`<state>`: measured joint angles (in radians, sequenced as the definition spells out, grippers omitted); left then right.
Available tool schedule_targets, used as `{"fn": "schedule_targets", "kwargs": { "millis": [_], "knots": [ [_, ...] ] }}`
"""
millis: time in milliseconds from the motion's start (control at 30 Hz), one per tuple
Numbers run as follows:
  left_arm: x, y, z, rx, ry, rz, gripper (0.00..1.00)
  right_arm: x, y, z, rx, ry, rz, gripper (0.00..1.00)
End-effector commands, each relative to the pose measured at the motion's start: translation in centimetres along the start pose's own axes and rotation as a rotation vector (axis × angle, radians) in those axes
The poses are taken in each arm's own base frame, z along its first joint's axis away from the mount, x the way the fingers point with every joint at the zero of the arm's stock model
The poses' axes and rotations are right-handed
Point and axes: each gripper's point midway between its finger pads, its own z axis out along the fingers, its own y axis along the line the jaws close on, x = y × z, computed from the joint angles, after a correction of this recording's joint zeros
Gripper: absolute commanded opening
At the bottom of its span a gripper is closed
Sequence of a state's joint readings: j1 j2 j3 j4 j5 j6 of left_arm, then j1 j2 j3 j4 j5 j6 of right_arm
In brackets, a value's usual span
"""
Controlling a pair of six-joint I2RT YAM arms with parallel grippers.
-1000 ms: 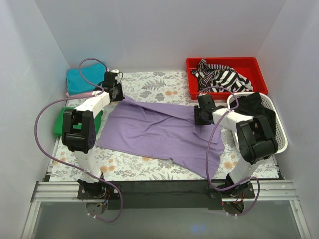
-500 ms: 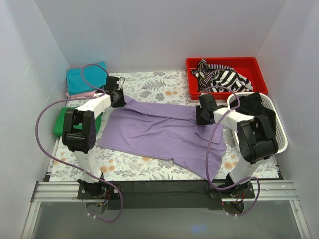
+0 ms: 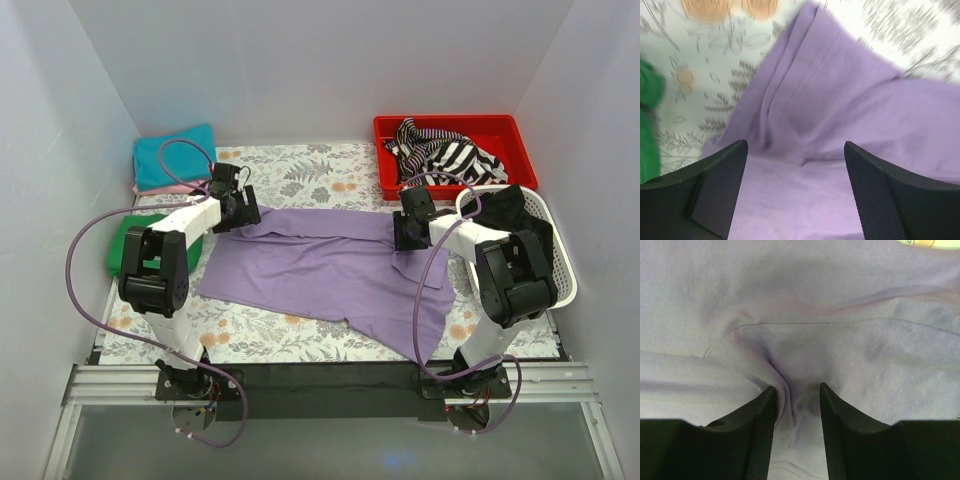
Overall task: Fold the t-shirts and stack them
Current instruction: Fold the tshirt
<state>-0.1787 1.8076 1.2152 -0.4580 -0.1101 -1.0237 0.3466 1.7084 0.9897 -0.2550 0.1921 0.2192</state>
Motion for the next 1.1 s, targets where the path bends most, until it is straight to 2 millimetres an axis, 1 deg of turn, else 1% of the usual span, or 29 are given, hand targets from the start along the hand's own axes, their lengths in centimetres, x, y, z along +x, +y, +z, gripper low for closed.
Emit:
{"fn": "schedule_targets", "kwargs": {
  "millis": [0,33,67,100,133,167,200,233,267,300,367,400,433,467,533,633,767,867,1000,1067],
  "knots": [
    [-6.7,-1.5,-3.4,0.039,-0.208,-0.014,0.78,-0.7,-0.1,-0.4,-0.011,-0.006,-0.016,0.45],
    [-7.2,-2.4,-3.5,0.079,-0.211,-0.005,0.78,-1.1,0.1,-0.9,-0.024,-0.025,-0.013,0.45],
    [-8.9,-3.3,-4.0,0.106,-0.241,-0.009,0.78,-1.3,0.2,-1.1,-0.032,-0.034,-0.017,0.45],
    [-9.2,-3.9,-3.5,0.126,-0.235,-0.006,0.78,-1.6,0.3,-1.4,-0.043,-0.05,-0.018,0.45],
    [-9.4,-5.0,-3.4,0.181,-0.229,0.008,0.78,-2.0,0.4,-1.9,-0.047,-0.07,-0.019,0.45],
    [-10.7,-5.9,-3.8,0.216,-0.255,0.014,0.78,-2.3,0.5,-2.1,-0.052,-0.078,-0.02,0.45],
    [-10.8,-6.7,-3.7,0.254,-0.246,0.02,0.78,-2.6,0.5,-2.3,-0.058,-0.088,-0.025,0.45],
    [-10.6,-7.2,-3.1,0.274,-0.233,0.03,0.79,-2.8,0.7,-2.5,-0.065,-0.093,-0.024,0.45],
    [-10.8,-8.4,-3.2,0.337,-0.227,0.047,0.79,-2.9,0.8,-2.5,-0.069,-0.096,-0.024,0.45],
    [-10.7,-8.6,-2.6,0.346,-0.212,0.054,0.79,-3.3,0.8,-2.6,-0.071,-0.101,-0.024,0.45],
    [-8.9,-9.4,-1.0,0.388,-0.128,0.067,0.76,-3.4,0.9,-2.6,-0.075,-0.102,-0.025,0.45],
    [-8.7,-9.6,-0.7,0.399,-0.109,0.068,0.75,-3.8,1.0,-2.6,-0.077,-0.11,-0.022,0.45],
    [-7.6,-9.5,0.2,0.393,-0.066,0.064,0.71,-3.8,1.0,-2.6,-0.074,-0.104,-0.022,0.45],
    [-7.1,-9.8,0.3,0.415,-0.048,0.066,0.7,-4.0,1.1,-2.6,-0.076,-0.107,-0.022,0.45],
    [-5.9,-9.5,1.1,0.415,-0.014,0.067,0.69,-4.3,1.2,-2.6,-0.079,-0.112,-0.02,0.45],
    [-4.7,-9.1,1.8,0.401,0.018,0.061,0.68,-4.7,1.3,-2.7,-0.081,-0.115,-0.021,0.45],
    [-4.2,-9.1,1.7,0.409,0.029,0.055,0.68,-4.7,1.2,-2.5,-0.076,-0.113,-0.023,0.45],
    [-4.0,-8.6,1.9,0.383,0.026,0.049,0.68,-4.4,1.2,-2.3,-0.078,-0.1,-0.026,0.45],
    [-4.5,-8.0,1.7,0.351,0.007,0.056,0.68,-3.9,1.0,-1.8,-0.068,-0.082,-0.025,0.45],
    [-4.8,-7.7,2.2,0.325,-0.002,0.069,0.68,-3.8,0.7,-1.3,-0.055,-0.07,-0.019,0.45]
  ]
}}
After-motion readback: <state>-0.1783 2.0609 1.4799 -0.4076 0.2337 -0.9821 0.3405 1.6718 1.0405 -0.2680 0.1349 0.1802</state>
